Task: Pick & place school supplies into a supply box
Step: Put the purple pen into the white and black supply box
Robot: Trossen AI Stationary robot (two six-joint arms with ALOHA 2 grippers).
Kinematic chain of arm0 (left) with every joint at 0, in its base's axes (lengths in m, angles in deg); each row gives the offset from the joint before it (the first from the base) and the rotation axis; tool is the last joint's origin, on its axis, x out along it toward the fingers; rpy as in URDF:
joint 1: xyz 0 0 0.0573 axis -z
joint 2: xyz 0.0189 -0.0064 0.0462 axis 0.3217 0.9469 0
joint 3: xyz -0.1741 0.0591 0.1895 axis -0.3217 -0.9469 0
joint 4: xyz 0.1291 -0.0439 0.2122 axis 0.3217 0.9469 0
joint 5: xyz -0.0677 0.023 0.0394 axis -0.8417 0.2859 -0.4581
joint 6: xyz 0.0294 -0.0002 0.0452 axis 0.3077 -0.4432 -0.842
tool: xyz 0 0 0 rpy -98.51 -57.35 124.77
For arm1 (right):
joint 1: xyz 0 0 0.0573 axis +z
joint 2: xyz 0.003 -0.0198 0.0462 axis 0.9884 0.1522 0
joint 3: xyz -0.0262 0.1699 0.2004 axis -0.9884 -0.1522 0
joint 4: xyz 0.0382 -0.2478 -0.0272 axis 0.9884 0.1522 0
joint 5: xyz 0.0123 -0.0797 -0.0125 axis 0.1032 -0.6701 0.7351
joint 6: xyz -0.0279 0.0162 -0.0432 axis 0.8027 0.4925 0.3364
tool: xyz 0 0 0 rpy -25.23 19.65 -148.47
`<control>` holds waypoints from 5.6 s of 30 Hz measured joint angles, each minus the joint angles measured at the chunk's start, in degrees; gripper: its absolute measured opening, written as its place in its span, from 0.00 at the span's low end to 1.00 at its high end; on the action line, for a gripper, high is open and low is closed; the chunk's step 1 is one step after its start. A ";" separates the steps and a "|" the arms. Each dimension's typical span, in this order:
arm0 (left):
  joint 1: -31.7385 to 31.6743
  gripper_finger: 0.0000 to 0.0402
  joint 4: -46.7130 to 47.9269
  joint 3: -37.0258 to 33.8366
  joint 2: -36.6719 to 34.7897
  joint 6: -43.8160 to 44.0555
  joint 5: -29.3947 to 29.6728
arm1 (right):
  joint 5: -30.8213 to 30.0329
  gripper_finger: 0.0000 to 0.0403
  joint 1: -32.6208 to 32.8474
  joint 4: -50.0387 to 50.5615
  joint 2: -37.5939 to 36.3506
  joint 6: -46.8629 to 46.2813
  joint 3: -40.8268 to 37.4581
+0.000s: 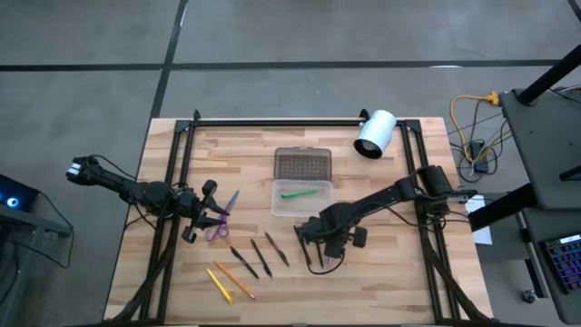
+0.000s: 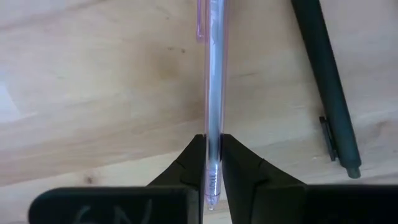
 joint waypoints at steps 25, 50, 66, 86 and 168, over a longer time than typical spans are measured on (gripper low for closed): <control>-0.02 0.24 0.02 -0.01 0.07 0.02 0.01 | 0.40 0.07 0.80 5.99 -5.73 -14.62 4.98; 0.00 0.24 0.01 0.00 0.09 0.02 0.01 | 0.18 0.07 0.77 5.10 -5.82 -31.28 9.38; 0.00 0.24 0.00 -0.02 0.09 0.02 0.00 | 0.10 0.07 -0.81 3.04 -6.08 -36.15 13.94; -0.02 0.24 0.00 -0.02 0.07 0.00 0.02 | -9.25 0.07 -7.61 -8.91 -5.74 -47.04 13.46; 0.00 0.24 0.02 -0.02 0.02 0.02 0.00 | -14.37 0.19 -17.10 -7.46 -0.92 -54.58 8.55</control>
